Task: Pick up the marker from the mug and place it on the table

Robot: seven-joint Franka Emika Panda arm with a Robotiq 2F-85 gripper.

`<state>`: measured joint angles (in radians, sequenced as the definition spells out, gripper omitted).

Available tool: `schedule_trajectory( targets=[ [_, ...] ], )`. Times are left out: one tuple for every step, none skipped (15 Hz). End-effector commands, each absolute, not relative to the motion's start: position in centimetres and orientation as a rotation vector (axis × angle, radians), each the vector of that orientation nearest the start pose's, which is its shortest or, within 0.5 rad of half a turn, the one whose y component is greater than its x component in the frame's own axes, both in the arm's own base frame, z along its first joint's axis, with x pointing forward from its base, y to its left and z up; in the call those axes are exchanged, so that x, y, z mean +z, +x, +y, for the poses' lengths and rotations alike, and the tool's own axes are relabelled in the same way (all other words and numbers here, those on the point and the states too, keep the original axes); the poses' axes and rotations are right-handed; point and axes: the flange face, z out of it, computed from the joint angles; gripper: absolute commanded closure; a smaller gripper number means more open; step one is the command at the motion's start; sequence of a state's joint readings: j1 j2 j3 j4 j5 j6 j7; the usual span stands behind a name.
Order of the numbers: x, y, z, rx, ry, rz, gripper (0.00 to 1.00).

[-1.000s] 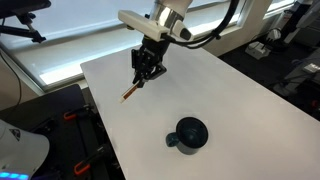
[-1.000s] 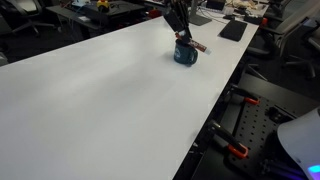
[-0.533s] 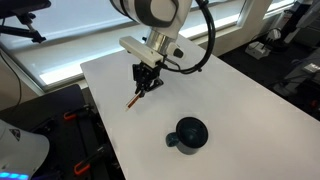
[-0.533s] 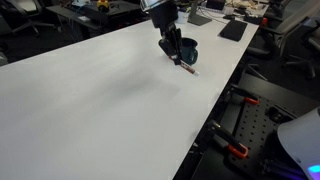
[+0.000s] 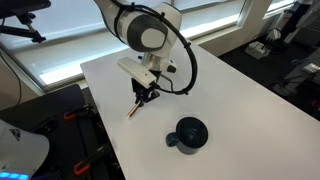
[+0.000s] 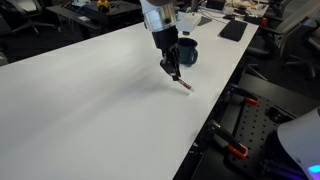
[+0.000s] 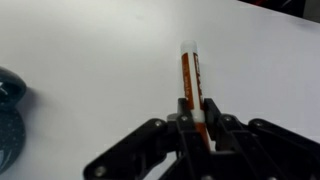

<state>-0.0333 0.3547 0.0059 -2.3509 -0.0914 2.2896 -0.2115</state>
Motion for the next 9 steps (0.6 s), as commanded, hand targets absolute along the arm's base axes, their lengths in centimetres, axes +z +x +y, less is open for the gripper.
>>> schedule_trajectory(
  targets=[
    [14.9, 45.2, -1.7, 0.647, -3.066, -0.381, 0.54],
    [14.8, 45.1, -1.9, 0.66, -3.065, -0.379, 0.48],
    [14.8, 44.9, -2.0, 0.674, -3.065, -0.368, 0.41],
    [14.8, 44.8, -2.2, 0.684, -3.067, -0.362, 0.33],
    [14.9, 44.7, -2.4, 0.697, -3.065, -0.351, 0.26],
    [14.9, 44.6, -2.5, 0.703, -3.065, -0.346, 0.19],
    [14.9, 44.5, -2.6, 0.717, -3.062, -0.342, 0.11],
    [14.9, 44.3, -2.8, 0.73, -3.062, -0.336, 0.04],
    [14.9, 43.9, -3.2, 0.767, -3.042, -0.366, 0.0]
  ],
)
